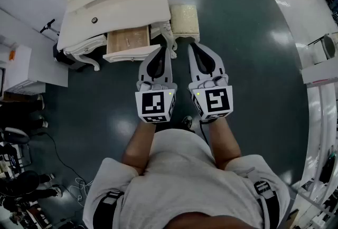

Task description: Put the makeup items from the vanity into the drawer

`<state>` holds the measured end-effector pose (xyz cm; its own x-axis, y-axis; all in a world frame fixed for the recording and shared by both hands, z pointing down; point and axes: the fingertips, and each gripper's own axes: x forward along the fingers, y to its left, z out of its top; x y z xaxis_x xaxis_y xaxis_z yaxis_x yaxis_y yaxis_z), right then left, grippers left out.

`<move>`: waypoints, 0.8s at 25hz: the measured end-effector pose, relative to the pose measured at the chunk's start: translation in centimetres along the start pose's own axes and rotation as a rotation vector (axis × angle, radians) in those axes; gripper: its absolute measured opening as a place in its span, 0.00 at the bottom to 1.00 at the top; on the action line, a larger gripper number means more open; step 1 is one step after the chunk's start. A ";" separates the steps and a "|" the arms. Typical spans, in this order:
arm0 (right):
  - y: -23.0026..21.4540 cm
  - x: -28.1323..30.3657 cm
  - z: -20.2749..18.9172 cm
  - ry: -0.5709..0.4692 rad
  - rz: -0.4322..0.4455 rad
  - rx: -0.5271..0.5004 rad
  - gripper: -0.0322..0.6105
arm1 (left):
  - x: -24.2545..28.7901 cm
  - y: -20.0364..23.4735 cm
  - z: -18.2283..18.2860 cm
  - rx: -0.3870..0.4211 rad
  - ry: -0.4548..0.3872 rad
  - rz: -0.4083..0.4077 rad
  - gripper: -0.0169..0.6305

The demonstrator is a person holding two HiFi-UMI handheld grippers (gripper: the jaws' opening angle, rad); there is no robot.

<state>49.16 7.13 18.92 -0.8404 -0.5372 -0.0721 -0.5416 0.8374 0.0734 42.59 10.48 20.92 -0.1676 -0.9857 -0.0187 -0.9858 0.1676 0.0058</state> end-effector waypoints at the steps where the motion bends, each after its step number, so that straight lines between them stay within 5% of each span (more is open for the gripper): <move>1: -0.2 -0.1 0.0 -0.001 0.001 -0.002 0.07 | 0.1 -0.1 0.0 0.002 -0.003 0.001 0.04; 12: -0.9 -0.1 -1.3 0.019 0.051 0.018 0.07 | 0.8 -1.4 -0.8 0.005 0.004 0.017 0.04; 20: -0.3 4.5 -4.0 0.067 0.076 0.041 0.07 | 3.1 3.8 -2.7 -0.029 0.028 0.089 0.04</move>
<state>45.48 4.04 22.52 -0.8795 -0.4760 -0.0015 -0.4757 0.8789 0.0352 38.32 8.00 23.59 -0.2540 -0.9671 0.0114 -0.9665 0.2543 0.0353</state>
